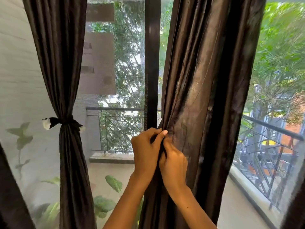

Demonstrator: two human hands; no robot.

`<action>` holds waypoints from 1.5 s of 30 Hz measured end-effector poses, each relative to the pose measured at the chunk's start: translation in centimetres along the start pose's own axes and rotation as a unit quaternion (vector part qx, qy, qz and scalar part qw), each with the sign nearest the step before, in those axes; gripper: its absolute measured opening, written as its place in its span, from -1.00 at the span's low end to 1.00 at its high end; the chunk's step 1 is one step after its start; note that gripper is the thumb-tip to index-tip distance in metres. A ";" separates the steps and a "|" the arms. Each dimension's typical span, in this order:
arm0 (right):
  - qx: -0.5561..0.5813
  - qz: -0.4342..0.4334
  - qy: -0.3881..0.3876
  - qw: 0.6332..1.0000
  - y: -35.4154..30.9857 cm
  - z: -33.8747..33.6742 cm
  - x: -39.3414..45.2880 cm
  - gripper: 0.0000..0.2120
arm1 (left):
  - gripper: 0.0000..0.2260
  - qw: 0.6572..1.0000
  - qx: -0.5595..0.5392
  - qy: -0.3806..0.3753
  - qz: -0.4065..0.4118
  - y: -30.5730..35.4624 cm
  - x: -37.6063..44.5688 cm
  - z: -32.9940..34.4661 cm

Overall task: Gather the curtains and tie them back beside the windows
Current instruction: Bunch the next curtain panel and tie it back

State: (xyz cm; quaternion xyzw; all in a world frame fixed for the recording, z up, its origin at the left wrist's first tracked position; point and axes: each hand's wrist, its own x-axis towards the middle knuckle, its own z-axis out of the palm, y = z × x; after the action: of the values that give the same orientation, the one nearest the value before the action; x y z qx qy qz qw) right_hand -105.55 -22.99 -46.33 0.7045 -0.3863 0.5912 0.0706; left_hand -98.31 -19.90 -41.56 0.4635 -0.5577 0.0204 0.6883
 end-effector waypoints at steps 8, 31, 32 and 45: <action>0.032 -0.038 -0.025 0.998 0.9 -0.6 0.1 -0.60 | -0.95 0.998 0.068 0.007 0.000 0.3 0.7 0.2; 0.019 0.002 -0.010 1.000 1.2 -1.4 0.1 -0.62 | -0.95 0.997 -0.067 -0.021 -0.031 0.6 -0.7 0.8; 0.040 0.004 -0.027 0.999 1.2 -1.5 0.2 -0.64 | -0.94 0.997 -0.061 -0.014 -0.033 0.7 -0.6 0.8; 0.428 0.315 -0.041 0.846 3.9 -2.8 4.5 -0.44 | -0.84 0.994 -0.056 -0.032 -0.085 -1.2 1.3 -0.1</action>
State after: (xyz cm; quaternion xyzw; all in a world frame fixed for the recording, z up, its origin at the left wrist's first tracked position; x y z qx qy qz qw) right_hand -110.18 -26.24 -42.88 0.5287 -0.2985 0.6589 -0.4441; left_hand -97.10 -21.17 -41.32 0.4703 -0.5380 -0.0844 0.6945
